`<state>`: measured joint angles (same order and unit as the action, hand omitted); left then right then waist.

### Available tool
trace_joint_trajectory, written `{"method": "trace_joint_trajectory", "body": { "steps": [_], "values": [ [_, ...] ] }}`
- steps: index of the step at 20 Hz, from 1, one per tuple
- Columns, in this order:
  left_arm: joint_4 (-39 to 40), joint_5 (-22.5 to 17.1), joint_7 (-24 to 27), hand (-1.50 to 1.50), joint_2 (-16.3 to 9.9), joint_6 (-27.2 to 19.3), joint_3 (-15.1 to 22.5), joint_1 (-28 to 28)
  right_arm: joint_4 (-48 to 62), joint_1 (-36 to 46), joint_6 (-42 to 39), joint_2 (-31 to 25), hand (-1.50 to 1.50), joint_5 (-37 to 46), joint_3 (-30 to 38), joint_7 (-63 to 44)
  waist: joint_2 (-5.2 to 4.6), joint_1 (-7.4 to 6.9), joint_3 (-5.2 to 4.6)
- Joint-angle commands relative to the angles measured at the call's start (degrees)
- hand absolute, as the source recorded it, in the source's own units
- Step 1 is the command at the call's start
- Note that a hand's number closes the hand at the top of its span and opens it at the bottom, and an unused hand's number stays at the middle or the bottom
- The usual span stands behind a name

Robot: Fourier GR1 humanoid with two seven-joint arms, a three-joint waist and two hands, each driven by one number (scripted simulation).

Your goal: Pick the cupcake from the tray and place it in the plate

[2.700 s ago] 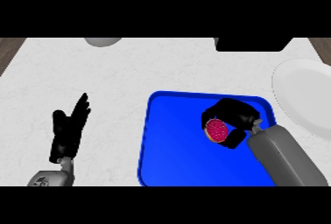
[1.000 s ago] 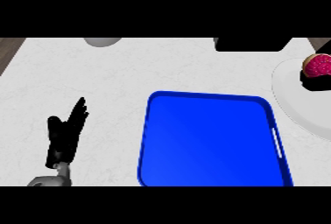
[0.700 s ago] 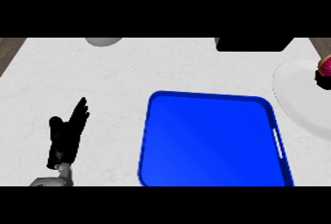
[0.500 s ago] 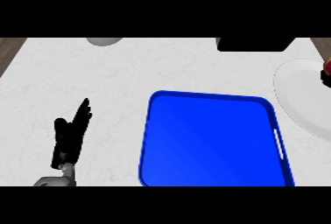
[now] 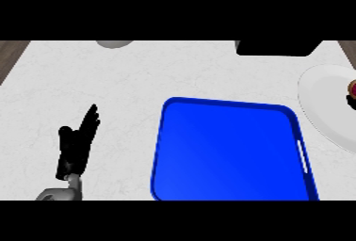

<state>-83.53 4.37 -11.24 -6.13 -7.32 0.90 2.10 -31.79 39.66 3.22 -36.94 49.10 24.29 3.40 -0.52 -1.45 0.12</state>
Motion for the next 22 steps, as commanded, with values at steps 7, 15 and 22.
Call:
{"method": "trace_joint_trajectory", "body": {
  "steps": [7, 15, 22],
  "values": [
    [-3.05, -0.76, -2.09, 0.0, -1.34, 1.69, -0.54, -0.97, 13.4, 5.17, -10.17, -3.39, -1.5, 0.32, -1.55, 7.22, 0.09, -0.29, -0.01],
    [-0.8, 0.6, -1.61, 0.0, 0.35, -0.41, -0.08, 0.36, 12.92, 5.61, -13.54, -5.34, -1.5, -17.14, 14.43, 22.87, 0.36, 1.25, 0.13],
    [-0.42, 0.54, -0.88, 0.0, 1.59, -0.34, 0.63, -1.01, 17.64, 0.22, -20.91, -8.1, -1.5, -25.04, 21.0, 28.3, 0.06, 0.56, 0.03]
  ]
}}
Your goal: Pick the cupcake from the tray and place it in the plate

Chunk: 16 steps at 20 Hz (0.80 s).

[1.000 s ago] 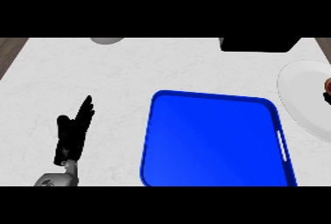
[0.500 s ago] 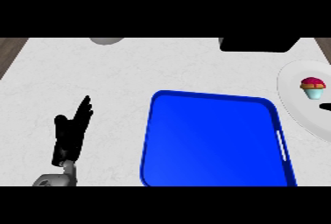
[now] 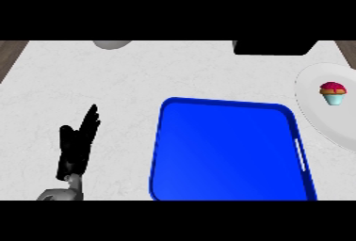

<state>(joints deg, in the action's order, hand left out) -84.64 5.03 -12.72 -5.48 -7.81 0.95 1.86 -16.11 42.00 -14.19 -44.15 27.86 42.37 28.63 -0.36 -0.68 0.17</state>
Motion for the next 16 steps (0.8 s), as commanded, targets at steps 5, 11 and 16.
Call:
{"method": "trace_joint_trajectory", "body": {
  "steps": [5, 11, 16],
  "values": [
    [-0.8, 1.91, -1.35, 0.0, 1.17, -1.16, 1.45, 0.3, 3.21, -4.62, -9.01, -3.78, -1.5, -5.03, 2.27, 6.4, -0.13, -0.52, 0.01],
    [-5.24, 0.89, -3.89, 0.0, 0.93, -0.3, 1.3, -0.86, 2.08, -4.55, -6.98, -0.31, -1.5, -6.3, 0.81, 9.44, 0.01, -0.66, -0.01],
    [4.21, 0.4, 2.06, 0.0, 1.52, 0.32, -0.43, 1.81, 3.24, -5.0, -6.03, -1.9, -1.5, -6.22, -0.27, 9.76, -0.23, -0.59, -0.02]
  ]
}}
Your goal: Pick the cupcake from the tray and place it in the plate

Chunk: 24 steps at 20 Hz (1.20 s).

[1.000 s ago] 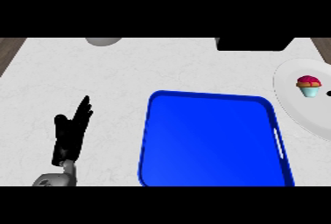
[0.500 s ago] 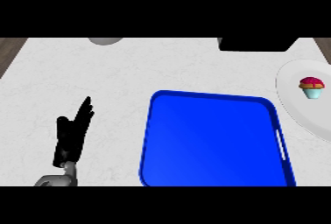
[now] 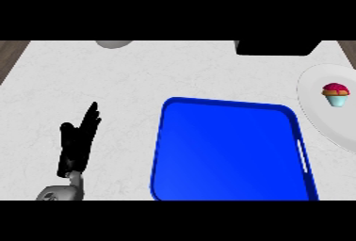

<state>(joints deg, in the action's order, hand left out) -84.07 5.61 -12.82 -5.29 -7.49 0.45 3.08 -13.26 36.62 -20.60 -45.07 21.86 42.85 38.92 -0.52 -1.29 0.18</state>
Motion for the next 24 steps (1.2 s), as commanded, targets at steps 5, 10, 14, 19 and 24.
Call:
{"method": "trace_joint_trajectory", "body": {
  "steps": [5, 10, 14, 19, 24],
  "values": [
    [-0.54, -0.22, -0.35, 0.0, -0.33, 1.07, -0.16, 0.36, 0.79, 1.92, 5.68, -0.54, -1.5, 0.48, -2.25, -3.61, -0.1, -0.43, 0.0],
    [-1.73, 1.32, -4.5, 0.0, 1.17, -0.83, 1.16, 1.46, 1.82, 0.9, 8.4, -0.29, -1.5, -0.01, -2.27, -2.39, -0.23, -0.71, 0.08],
    [1.05, -0.61, -1.5, 0.0, 0.01, 1.67, -0.49, 1.66, 2.74, -1.95, 8.65, -1.16, -1.5, -0.18, -2.66, -0.84, -0.31, -0.66, 0.09],
    [1.2, -0.76, -0.74, 0.0, -0.2, 1.17, -1.7, 2.66, 2.88, -5.31, 11.66, 0.64, -1.5, -0.3, -3.55, 0.45, -0.09, 0.0, 0.03],
    [-1.19, 0.23, -1.07, 0.0, 0.48, 1.02, 0.0, -0.44, 3.38, -6.35, 8.23, -4.49, -1.5, -1.52, -2.42, 1.57, -0.22, -0.49, 0.14]
  ]
}}
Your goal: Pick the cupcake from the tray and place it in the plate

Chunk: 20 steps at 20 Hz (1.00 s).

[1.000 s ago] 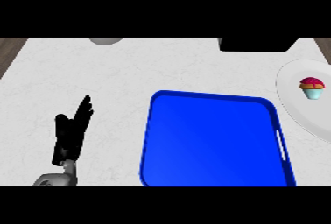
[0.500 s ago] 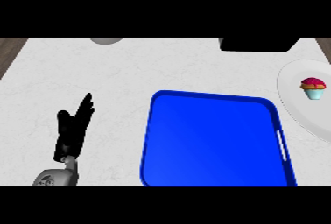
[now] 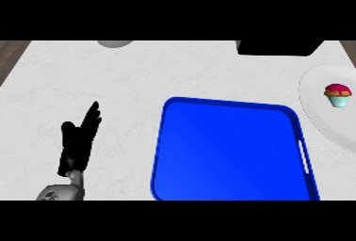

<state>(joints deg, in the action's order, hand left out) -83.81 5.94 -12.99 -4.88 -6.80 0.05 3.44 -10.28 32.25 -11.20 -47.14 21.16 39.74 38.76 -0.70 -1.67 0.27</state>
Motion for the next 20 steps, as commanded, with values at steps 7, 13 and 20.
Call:
{"method": "trace_joint_trajectory", "body": {
  "steps": [7, 13, 20],
  "values": [
    [0.17, -0.97, 1.99, 0.0, -1.31, 2.09, -0.81, -1.9, 1.53, -4.26, 1.22, -1.86, -1.5, -2.09, 1.83, 2.89, -0.13, -0.1, 0.08],
    [0.05, 0.49, 0.92, 0.0, 1.05, -0.26, 0.54, 0.29, 2.04, -4.78, 2.1, -3.02, -1.5, -3.27, 3.12, 2.57, -0.35, -0.24, 0.19],
    [2.69, 1.85, 2.66, 0.0, 1.69, -1.69, 0.5, 0.65, 1.96, -5.41, 3.66, -5.13, -1.5, -4.06, 3.88, 0.67, -0.32, -0.19, 0.17]
  ]
}}
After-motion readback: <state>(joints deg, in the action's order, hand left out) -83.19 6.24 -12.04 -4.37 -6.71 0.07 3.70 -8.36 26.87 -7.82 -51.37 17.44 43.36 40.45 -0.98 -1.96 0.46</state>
